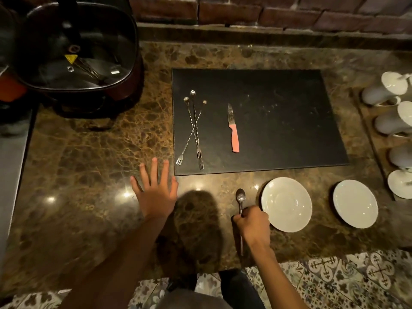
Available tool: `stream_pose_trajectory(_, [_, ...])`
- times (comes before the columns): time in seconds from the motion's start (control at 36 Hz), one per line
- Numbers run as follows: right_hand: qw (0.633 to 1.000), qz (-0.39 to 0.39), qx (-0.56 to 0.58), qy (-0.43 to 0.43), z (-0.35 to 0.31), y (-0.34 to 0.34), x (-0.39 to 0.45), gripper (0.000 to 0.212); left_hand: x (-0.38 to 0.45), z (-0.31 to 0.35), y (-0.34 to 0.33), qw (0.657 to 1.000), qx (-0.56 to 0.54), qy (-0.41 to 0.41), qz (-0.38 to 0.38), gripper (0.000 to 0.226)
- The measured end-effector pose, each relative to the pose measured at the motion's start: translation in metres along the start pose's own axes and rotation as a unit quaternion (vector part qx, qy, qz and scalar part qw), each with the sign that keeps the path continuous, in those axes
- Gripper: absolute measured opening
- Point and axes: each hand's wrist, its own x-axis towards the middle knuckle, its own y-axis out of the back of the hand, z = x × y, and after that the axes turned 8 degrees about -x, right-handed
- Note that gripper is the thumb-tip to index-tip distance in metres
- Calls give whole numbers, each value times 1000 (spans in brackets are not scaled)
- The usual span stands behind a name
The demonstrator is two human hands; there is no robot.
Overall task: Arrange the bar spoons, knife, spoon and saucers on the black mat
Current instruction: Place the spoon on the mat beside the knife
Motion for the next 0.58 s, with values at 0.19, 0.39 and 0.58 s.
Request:
stream_pose_trajectory(0.19, [998, -36, 27, 48, 12, 1, 7, 22, -30, 11, -4, 1000, -18, 10, 3, 62])
stream_pose_trajectory(0.39, [984, -44, 157, 71, 17, 31, 31, 12, -67, 68, -15, 998, -39, -34, -40, 64])
stream_pose_trajectory(0.58, [970, -56, 204, 120, 14, 91, 98, 17, -74, 137, -30, 997, -43, -15, -55, 61])
